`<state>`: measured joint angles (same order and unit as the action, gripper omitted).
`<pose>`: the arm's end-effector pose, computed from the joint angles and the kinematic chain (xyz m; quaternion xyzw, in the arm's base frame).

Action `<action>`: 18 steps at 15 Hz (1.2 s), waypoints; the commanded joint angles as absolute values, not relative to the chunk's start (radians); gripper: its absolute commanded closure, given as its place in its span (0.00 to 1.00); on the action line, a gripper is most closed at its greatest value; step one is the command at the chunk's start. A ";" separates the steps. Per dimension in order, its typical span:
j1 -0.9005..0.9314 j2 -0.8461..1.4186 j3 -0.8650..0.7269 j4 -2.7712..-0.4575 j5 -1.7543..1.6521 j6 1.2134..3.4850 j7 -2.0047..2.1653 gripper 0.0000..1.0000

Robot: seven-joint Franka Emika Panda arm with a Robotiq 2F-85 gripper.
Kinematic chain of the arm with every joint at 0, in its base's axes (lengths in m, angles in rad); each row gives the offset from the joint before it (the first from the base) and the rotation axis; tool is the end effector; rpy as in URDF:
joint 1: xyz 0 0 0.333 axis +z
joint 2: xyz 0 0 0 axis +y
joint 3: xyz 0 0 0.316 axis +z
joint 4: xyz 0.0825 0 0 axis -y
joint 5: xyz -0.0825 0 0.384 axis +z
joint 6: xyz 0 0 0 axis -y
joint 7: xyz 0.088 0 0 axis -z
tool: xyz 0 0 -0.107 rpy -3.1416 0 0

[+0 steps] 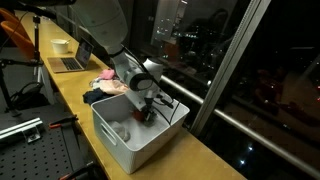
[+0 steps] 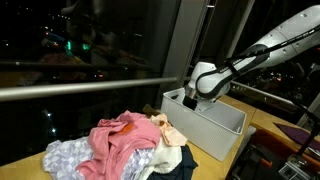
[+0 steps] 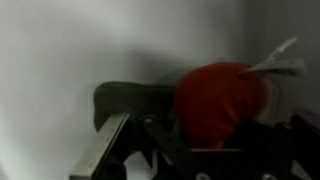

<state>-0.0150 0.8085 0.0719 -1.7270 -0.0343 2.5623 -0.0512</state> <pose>0.6624 0.0346 0.1195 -0.9981 -0.0568 -0.0145 0.0163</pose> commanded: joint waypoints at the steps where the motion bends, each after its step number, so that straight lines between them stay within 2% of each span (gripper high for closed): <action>1: -0.006 0.779 0.057 -1.803 -0.024 2.615 -0.049 0.93; 2: 0.003 0.739 0.043 -1.850 -0.032 2.631 -0.033 1.00; 7: 0.093 0.487 -0.074 -2.104 -0.110 2.676 0.082 1.00; 12: 0.246 0.233 -0.202 -2.238 -0.367 2.584 0.318 1.00; 14: 0.271 0.141 -0.176 -2.245 -0.465 2.495 0.406 1.00; 18: 0.277 0.040 -0.025 -2.173 -0.543 2.284 0.506 1.00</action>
